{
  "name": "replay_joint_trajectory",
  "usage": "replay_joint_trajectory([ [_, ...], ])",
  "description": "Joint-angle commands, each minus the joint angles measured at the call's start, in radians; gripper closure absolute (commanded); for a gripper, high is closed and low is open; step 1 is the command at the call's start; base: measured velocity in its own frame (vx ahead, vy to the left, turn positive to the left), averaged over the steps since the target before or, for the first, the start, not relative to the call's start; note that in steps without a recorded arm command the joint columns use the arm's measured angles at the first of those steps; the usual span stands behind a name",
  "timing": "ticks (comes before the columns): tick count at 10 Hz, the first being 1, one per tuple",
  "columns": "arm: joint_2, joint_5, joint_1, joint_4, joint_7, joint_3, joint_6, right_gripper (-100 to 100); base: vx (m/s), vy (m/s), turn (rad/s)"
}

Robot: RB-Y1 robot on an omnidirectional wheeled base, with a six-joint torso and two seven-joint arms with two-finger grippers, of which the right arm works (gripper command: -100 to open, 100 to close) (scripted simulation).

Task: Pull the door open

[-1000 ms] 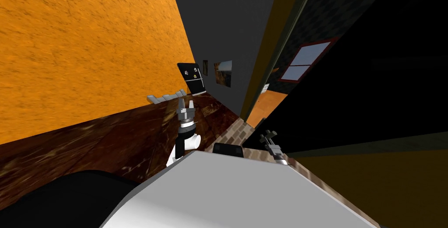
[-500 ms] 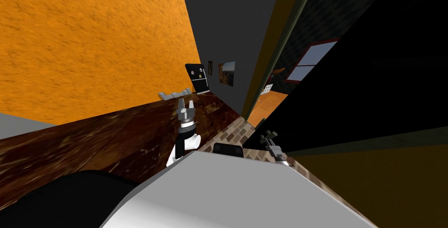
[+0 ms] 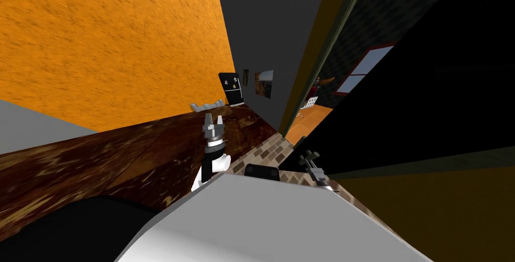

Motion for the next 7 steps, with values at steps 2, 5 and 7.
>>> replay_joint_trajectory([
  [2,-0.006,0.006,0.007,0.016,-0.009,0.004,-0.022,100,-0.163,-0.045,0.115],
  [5,-0.014,0.011,0.007,0.038,-0.019,0.006,-0.049,100,-0.176,-0.059,0.127],
  [7,-0.019,0.014,0.007,0.054,-0.026,0.008,-0.067,100,-0.198,-0.051,0.141],
])
